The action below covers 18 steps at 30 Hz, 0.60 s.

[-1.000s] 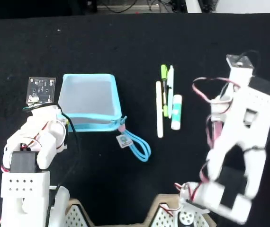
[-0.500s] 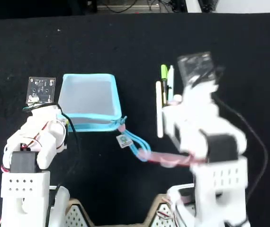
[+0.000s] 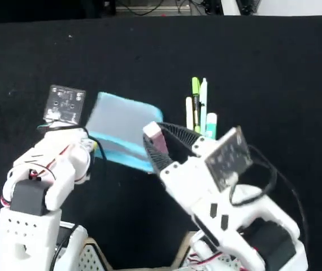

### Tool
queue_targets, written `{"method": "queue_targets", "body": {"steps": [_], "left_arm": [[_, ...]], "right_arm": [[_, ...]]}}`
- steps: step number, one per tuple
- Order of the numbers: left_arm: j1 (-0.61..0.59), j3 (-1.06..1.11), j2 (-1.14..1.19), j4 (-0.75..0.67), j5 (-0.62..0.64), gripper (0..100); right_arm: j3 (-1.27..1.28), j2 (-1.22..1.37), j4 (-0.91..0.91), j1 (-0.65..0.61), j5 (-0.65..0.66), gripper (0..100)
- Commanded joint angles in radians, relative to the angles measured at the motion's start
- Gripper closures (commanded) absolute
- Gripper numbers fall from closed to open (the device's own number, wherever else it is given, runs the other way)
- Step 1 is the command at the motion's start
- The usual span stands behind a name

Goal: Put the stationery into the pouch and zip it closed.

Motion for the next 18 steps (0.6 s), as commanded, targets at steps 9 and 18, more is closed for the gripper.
{"method": "queue_targets", "body": {"steps": [9,18], "left_arm": [[-0.002,-0.097,0.115,0.011,0.009,97],[-0.065,-0.154,0.365,0.057,0.087,97]], "right_arm": [[0.358,-0.208,-0.405,-0.104,0.161,98.7],[0.515,-0.329,-0.529,-0.147,0.118,98.7]]}}
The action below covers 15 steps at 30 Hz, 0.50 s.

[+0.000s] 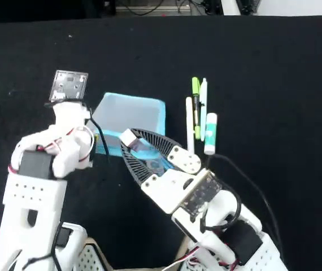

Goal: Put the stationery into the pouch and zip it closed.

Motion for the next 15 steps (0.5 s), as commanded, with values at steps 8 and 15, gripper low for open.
{"method": "queue_targets", "body": {"steps": [8,15], "left_arm": [[-0.096,-0.039,0.043,0.011,0.018,97],[-0.091,-0.039,0.043,0.006,0.018,97]], "right_arm": [[0.104,-0.068,-0.115,-0.192,-0.038,98.7],[0.277,-0.076,-0.330,-0.137,-0.038,98.7]]}}
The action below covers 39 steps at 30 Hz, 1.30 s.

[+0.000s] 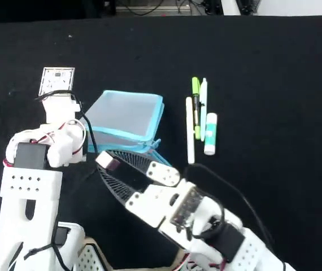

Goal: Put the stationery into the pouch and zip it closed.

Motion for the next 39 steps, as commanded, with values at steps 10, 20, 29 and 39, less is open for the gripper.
{"method": "queue_targets", "body": {"steps": [10,20,29,39], "left_arm": [[-0.010,-0.030,0.017,0.006,0.008,97],[-0.002,-0.030,0.017,0.009,0.008,97],[0.018,-0.030,0.017,0.009,0.006,97],[0.015,-0.030,0.017,0.006,0.006,97]], "right_arm": [[0.117,-0.005,-0.311,0.091,-0.006,98.7],[0.196,-0.005,-0.460,0.183,-0.006,98.8],[0.180,0.140,-0.474,0.187,-0.005,98.8],[0.108,0.440,-0.578,0.215,0.092,98.7]]}}
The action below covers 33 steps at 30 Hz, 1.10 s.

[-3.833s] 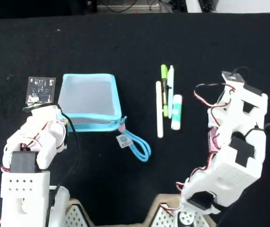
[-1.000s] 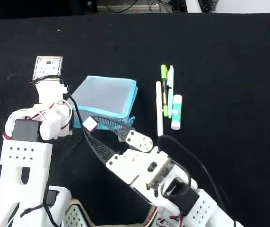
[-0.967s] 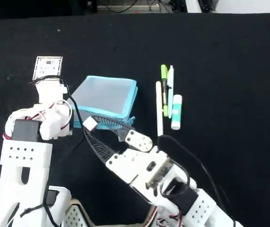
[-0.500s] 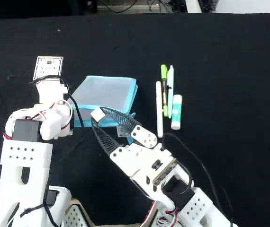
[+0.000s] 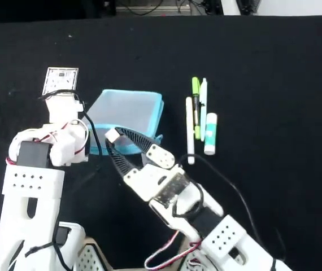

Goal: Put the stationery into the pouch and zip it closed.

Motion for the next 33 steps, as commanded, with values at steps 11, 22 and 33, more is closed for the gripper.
{"method": "queue_targets", "body": {"steps": [11,22,33], "left_arm": [[0.001,-0.030,0.006,0.002,0.006,97],[0.001,-0.019,0.008,0.000,0.006,97],[-0.001,-0.019,0.008,0.000,0.005,97]], "right_arm": [[-0.331,0.002,0.580,0.017,-0.072,85.2],[-0.483,-0.002,0.858,0.023,-0.180,81.5],[-0.552,-0.004,0.950,0.023,-0.180,81.5]]}}
